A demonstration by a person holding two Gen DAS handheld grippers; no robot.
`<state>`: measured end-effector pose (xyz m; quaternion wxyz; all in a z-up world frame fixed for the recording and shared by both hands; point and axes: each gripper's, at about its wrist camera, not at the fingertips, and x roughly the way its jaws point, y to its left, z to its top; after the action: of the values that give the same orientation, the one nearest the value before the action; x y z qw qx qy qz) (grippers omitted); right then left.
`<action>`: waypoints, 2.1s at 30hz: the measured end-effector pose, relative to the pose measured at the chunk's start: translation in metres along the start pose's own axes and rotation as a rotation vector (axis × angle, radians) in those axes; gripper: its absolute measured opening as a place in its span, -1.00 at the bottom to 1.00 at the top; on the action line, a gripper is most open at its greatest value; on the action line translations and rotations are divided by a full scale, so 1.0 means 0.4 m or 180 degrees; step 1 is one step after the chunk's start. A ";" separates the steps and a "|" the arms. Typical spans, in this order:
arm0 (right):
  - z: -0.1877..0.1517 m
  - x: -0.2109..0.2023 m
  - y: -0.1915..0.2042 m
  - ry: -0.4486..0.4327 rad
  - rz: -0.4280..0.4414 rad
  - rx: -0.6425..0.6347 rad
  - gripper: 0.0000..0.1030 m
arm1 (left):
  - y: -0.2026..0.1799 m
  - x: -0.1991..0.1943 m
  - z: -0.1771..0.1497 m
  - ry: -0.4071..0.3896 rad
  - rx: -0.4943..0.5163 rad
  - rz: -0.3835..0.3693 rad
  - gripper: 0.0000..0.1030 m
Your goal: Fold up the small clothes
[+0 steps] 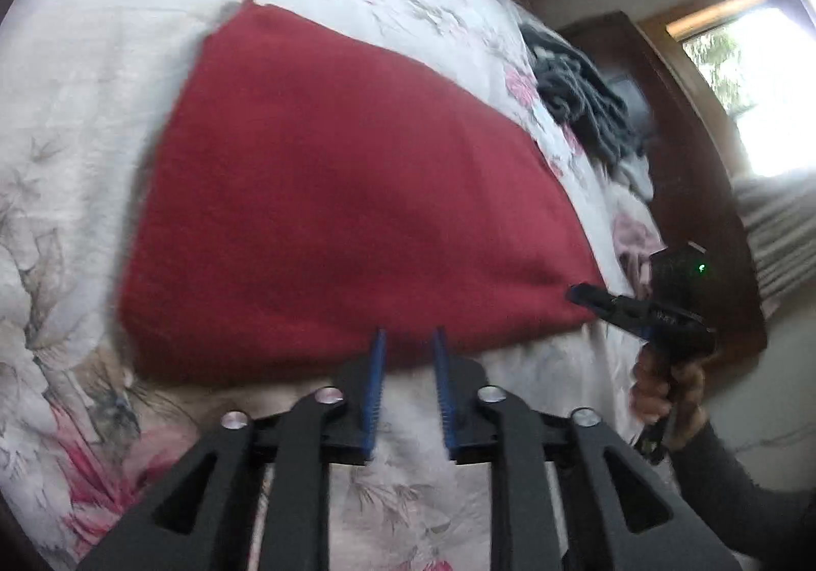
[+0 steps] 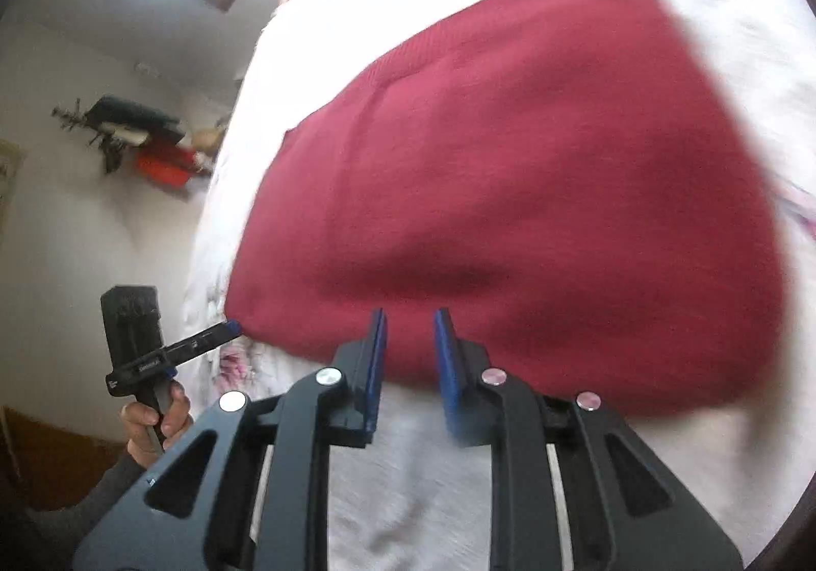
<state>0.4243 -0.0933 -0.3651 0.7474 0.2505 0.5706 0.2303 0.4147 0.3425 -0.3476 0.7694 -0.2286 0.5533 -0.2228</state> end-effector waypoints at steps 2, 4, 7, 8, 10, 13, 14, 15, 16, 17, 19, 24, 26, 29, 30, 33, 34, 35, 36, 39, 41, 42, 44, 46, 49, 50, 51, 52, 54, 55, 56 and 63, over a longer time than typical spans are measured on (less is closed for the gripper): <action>0.014 -0.015 -0.104 0.0048 -0.0192 0.0258 -0.77 | 0.068 0.021 0.001 0.0099 -0.0298 0.0161 -0.41; 0.015 -0.057 -0.212 -0.0042 -0.0142 0.0645 -1.00 | 0.105 0.007 0.007 0.0052 -0.0569 0.0031 -0.48; 0.008 -0.139 -0.241 -0.0307 -0.0117 0.0869 -0.90 | 0.114 -0.040 -0.005 -0.0081 -0.0617 0.0064 -0.36; 0.011 -0.165 -0.236 -0.0362 -0.0204 0.0835 -0.87 | 0.122 -0.050 -0.010 -0.0081 -0.0650 0.0036 -0.35; 0.006 -0.185 -0.212 -0.0394 -0.0240 0.0727 -0.75 | 0.124 -0.082 -0.014 -0.0099 -0.0659 -0.0035 -0.35; 0.021 -0.169 -0.137 -0.0441 -0.0126 0.0509 -0.74 | 0.094 -0.135 0.009 -0.0284 -0.0438 -0.0315 -0.33; 0.032 -0.163 -0.131 -0.0480 -0.0105 0.0491 -0.74 | 0.104 -0.138 0.019 -0.0330 -0.0477 -0.0353 -0.29; 0.051 -0.137 -0.135 -0.0486 -0.0039 0.0576 -0.71 | 0.121 -0.130 0.032 -0.0346 -0.0574 -0.0333 -0.28; 0.064 -0.126 -0.151 -0.0462 0.0000 0.0663 -0.67 | 0.158 -0.112 0.047 -0.0314 -0.0743 -0.0323 -0.27; 0.077 -0.091 -0.174 -0.0388 -0.0064 0.0795 -0.67 | 0.193 -0.091 0.053 -0.0257 -0.0887 -0.0275 -0.27; 0.083 -0.066 -0.215 -0.0314 -0.0231 0.0973 -0.95 | 0.263 -0.066 0.051 -0.0133 -0.1102 -0.0141 -0.47; 0.072 -0.155 -0.113 -0.0529 -0.0820 0.0523 -0.62 | 0.336 -0.165 0.008 -0.0484 -0.1308 -0.0156 -0.24; 0.037 -0.149 0.029 -0.0515 -0.1187 -0.0204 -0.51 | 0.355 -0.210 -0.031 -0.0590 -0.1390 -0.0271 -0.17; -0.057 -0.061 0.234 -0.0500 -0.1586 -0.1270 0.09 | 0.355 -0.242 -0.090 -0.0714 -0.1478 -0.0418 0.03; -0.108 -0.011 0.315 -0.0515 -0.1698 -0.1697 0.34 | 0.350 -0.251 -0.115 -0.0759 -0.1503 -0.0509 0.04; -0.238 0.128 0.485 -0.0585 -0.1885 -0.2638 0.58 | 0.334 -0.266 -0.166 -0.0865 -0.1508 -0.0594 0.11; -0.271 0.172 0.526 -0.0600 -0.1931 -0.2884 0.61 | 0.324 -0.272 -0.178 -0.0903 -0.1510 -0.0583 0.22; -0.309 0.232 0.572 -0.0590 -0.1994 -0.3152 0.61 | 0.319 -0.279 -0.188 -0.0937 -0.1501 -0.0566 0.30; -0.326 0.257 0.597 -0.0560 -0.2003 -0.3268 0.61 | 0.315 -0.290 -0.202 -0.0992 -0.1486 -0.0529 0.35; -0.400 0.346 0.683 -0.0540 -0.2078 -0.3740 0.61 | 0.299 -0.303 -0.210 -0.1083 -0.1465 -0.0421 0.54; -0.435 0.400 0.717 -0.0547 -0.2236 -0.4064 0.61 | 0.303 -0.304 -0.210 -0.1135 -0.1465 -0.0393 0.56; -0.445 0.421 0.729 -0.0536 -0.2285 -0.4175 0.61 | 0.305 -0.302 -0.208 -0.1154 -0.1466 -0.0396 0.57; -0.451 0.452 0.748 -0.0504 -0.2344 -0.4307 0.58 | 0.320 -0.306 -0.203 -0.1217 -0.1484 -0.0444 0.59; -0.446 0.486 0.761 -0.0464 -0.2378 -0.4358 0.58 | 0.334 -0.310 -0.190 -0.1286 -0.1473 -0.0459 0.60; -0.442 0.528 0.766 -0.0361 -0.2459 -0.4395 0.58 | 0.362 -0.307 -0.158 -0.1385 -0.1499 -0.0545 0.61; -0.430 0.544 0.764 -0.0295 -0.2454 -0.4365 0.58 | 0.370 -0.303 -0.143 -0.1392 -0.1514 -0.0579 0.61; -0.416 0.559 0.759 -0.0261 -0.2441 -0.4335 0.58 | 0.380 -0.301 -0.130 -0.1402 -0.1516 -0.0597 0.61; -0.408 0.568 0.756 -0.0231 -0.2431 -0.4303 0.58 | 0.388 -0.296 -0.115 -0.1431 -0.1505 -0.0629 0.61; -0.395 0.582 0.748 -0.0226 -0.2465 -0.4320 0.58 | 0.403 -0.286 -0.095 -0.1451 -0.1505 -0.0681 0.61; -0.387 0.593 0.746 -0.0225 -0.2476 -0.4332 0.58 | 0.410 -0.281 -0.089 -0.1456 -0.1500 -0.0701 0.61; -0.377 0.603 0.746 -0.0227 -0.2483 -0.4334 0.58 | 0.416 -0.279 -0.086 -0.1467 -0.1503 -0.0710 0.61; -0.335 0.640 0.750 -0.0305 -0.2583 -0.4283 0.58 | 0.448 -0.269 -0.089 -0.1541 -0.1583 -0.0903 0.61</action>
<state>0.3391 0.3132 -0.3927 0.7880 -0.4741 0.3225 0.2243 0.3658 0.5453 -0.3842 0.7604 -0.5289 0.3554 -0.1255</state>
